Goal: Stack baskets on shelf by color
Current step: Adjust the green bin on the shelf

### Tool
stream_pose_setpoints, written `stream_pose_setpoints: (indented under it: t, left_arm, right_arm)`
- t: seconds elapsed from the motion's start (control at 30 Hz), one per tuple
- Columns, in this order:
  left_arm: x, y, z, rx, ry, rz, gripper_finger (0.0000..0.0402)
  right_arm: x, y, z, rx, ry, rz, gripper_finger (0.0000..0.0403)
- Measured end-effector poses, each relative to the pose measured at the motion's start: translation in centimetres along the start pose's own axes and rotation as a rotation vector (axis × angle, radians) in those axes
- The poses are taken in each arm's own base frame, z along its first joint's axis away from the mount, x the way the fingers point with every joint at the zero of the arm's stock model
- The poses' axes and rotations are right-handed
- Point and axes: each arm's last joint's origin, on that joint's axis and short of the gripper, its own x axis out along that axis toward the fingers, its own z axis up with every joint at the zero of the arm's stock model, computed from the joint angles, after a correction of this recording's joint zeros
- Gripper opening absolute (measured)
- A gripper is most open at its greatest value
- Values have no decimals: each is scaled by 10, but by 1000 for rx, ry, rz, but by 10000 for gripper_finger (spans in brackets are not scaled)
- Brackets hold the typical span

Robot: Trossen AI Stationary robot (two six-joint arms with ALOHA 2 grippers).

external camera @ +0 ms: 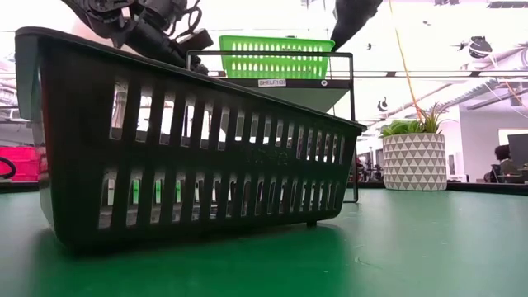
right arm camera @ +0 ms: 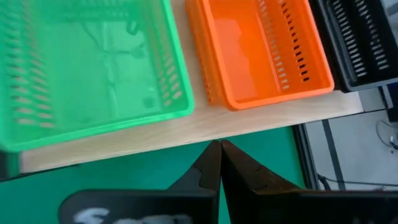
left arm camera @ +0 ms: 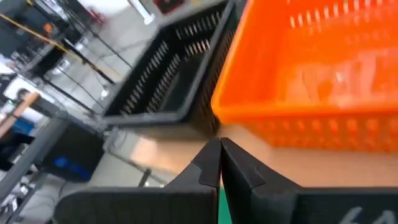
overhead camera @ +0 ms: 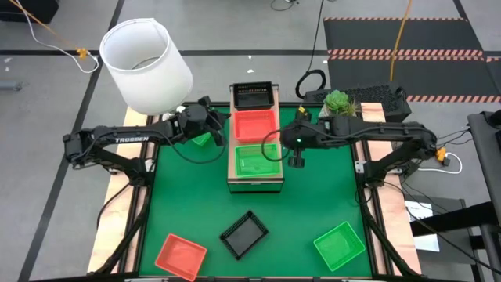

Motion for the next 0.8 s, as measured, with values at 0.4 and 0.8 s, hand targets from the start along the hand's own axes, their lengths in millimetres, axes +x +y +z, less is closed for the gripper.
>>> stream_pose_setpoints:
  t: [0.4,0.8]
  left_arm:
    - [-52,-6,17,-93,-41,-50,12]
    - [-82,-41,26,-129,-57,-235,12]
  right_arm:
    - [-18,16,-36,49,-87,48,4]
    - [8,43,-69,159,-93,123,4]
